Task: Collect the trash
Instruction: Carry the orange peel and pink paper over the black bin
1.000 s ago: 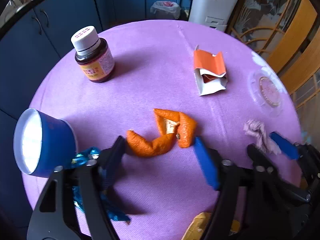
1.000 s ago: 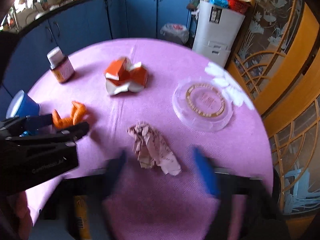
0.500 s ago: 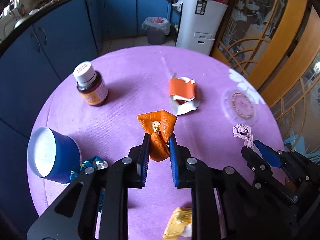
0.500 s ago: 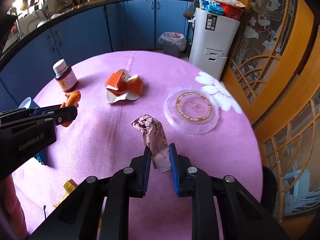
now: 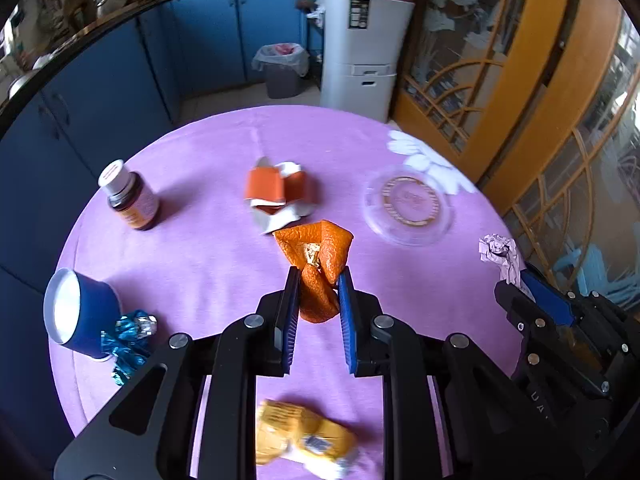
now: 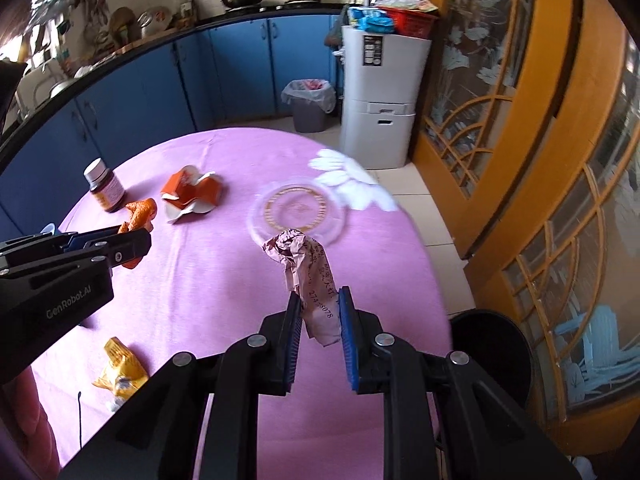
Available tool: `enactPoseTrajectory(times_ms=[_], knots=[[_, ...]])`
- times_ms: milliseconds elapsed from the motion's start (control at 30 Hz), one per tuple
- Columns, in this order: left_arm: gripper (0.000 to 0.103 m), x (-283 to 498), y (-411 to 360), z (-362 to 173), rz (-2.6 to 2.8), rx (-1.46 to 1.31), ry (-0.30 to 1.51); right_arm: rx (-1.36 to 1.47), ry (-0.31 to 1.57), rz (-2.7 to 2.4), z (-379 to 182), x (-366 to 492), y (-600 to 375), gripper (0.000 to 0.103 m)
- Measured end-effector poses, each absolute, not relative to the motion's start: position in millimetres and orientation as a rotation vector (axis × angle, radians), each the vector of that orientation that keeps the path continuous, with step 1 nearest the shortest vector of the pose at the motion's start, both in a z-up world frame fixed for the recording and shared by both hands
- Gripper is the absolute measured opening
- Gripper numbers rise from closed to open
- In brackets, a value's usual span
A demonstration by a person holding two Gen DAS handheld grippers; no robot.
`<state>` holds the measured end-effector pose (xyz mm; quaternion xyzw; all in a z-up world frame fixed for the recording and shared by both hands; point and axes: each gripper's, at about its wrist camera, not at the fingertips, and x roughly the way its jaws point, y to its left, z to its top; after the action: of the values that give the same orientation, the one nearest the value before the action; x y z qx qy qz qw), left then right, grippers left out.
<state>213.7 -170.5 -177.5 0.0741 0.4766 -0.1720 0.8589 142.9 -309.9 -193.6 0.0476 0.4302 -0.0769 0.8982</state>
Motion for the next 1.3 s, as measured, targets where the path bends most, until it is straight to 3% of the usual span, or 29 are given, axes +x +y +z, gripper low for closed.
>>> enactPoseTrajectory(times_ms=[1300], knots=[[0.02,150.4,-338.2,-174.2,-0.549,0.392,0.949,0.3,0.816,-0.332,-199.5,73.2,-444.3,0.018]])
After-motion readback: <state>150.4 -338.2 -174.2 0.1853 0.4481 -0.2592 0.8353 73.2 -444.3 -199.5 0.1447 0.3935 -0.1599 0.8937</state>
